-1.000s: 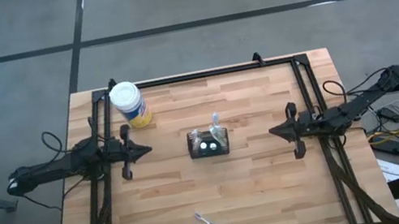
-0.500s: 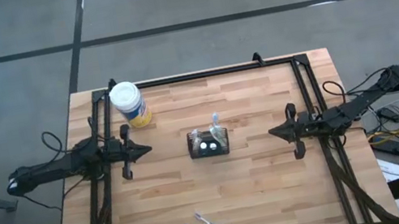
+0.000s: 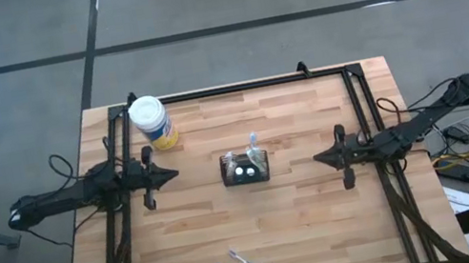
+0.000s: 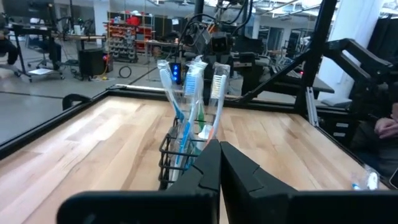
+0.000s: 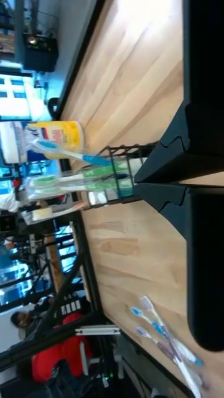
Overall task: Pick & Place toothbrushing station
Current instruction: Put the top purple toothbrush into the wire organizer
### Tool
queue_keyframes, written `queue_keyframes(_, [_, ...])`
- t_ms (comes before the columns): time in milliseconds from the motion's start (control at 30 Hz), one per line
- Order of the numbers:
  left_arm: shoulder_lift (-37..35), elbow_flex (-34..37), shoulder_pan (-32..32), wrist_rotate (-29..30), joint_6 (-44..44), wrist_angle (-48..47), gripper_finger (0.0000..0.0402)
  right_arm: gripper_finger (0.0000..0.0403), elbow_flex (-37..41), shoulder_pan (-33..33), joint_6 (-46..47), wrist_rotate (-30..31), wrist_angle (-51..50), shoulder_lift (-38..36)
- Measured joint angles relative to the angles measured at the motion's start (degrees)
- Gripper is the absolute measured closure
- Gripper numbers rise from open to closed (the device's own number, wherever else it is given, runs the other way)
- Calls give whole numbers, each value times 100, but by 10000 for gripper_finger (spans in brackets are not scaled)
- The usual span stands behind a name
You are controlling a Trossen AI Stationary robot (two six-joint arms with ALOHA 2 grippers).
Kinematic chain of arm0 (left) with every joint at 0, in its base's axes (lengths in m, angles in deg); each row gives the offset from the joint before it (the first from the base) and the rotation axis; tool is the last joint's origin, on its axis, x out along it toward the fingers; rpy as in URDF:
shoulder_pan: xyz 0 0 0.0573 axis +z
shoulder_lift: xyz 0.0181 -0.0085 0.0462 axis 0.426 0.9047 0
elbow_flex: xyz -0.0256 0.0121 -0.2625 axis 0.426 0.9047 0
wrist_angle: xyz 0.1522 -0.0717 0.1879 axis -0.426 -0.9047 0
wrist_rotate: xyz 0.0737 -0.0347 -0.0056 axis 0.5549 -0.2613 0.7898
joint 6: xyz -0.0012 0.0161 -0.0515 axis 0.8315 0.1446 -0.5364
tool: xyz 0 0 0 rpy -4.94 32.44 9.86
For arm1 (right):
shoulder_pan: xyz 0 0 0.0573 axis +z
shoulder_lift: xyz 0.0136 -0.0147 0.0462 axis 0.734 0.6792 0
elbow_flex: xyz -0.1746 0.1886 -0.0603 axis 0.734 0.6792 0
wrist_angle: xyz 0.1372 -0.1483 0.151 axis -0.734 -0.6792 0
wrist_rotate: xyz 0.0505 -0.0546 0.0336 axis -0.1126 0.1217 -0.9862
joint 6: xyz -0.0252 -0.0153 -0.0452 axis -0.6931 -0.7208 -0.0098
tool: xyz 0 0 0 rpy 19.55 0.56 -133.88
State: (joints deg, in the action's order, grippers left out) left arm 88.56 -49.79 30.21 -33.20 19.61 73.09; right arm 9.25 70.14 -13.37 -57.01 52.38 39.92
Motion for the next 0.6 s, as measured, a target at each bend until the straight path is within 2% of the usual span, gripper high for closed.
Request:
queue_keyframes(300, [100,0,0,2,-188,-24,394,394,0,3,437,-98,6,207])
queue_keyframes(600, [114,0,2,4,122,-34,391,394,0,4,512,-98,350,161])
